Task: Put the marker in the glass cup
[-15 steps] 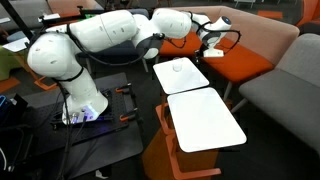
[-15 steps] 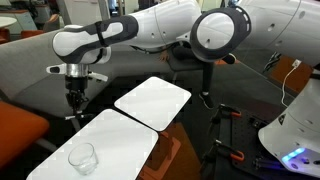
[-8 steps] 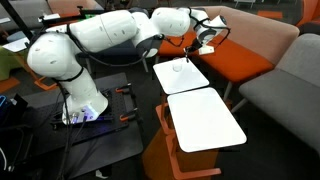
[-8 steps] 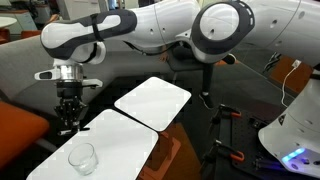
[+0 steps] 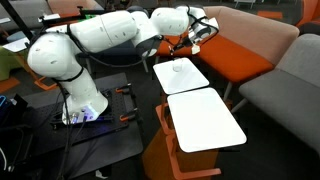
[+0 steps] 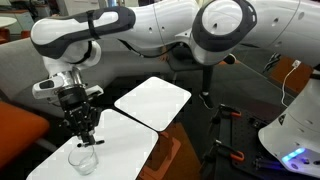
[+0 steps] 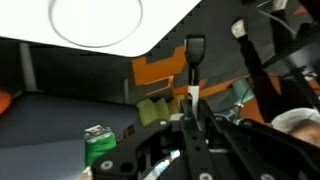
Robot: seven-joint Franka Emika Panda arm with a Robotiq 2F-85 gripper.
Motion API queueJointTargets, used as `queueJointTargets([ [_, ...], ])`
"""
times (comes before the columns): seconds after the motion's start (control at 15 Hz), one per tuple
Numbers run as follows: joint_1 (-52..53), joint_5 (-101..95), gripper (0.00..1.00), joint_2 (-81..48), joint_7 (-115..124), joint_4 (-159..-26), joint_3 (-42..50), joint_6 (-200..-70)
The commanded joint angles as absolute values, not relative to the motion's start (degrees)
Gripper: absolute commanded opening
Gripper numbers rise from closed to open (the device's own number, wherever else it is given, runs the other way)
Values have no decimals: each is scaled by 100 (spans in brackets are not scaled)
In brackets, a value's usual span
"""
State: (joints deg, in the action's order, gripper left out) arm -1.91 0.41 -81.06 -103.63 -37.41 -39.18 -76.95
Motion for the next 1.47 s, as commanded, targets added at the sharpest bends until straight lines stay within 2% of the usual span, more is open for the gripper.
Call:
queueJointTargets([
  [0.0, -104, 5, 3, -8271, -10930, -3511, -3998, -6762],
  [0.4, -7, 184, 3, -8583, -10866, -2967, -4045, -6856],
  [0.6, -152, 630, 3, -8386, -10873, -3224, -3924, -7026],
  [0.67, 101, 1230, 3, -8385, -10981, -2936, -3350, -6892],
  [1.0, 337, 2264, 3, -8384, -10824, -2989, -2608, -7058],
  [1.33, 356, 2420, 3, -8391, -10792, -3004, -2151, -7270],
  [1.4, 332, 2428, 11, -8390, -10788, -3004, -2108, -7291],
])
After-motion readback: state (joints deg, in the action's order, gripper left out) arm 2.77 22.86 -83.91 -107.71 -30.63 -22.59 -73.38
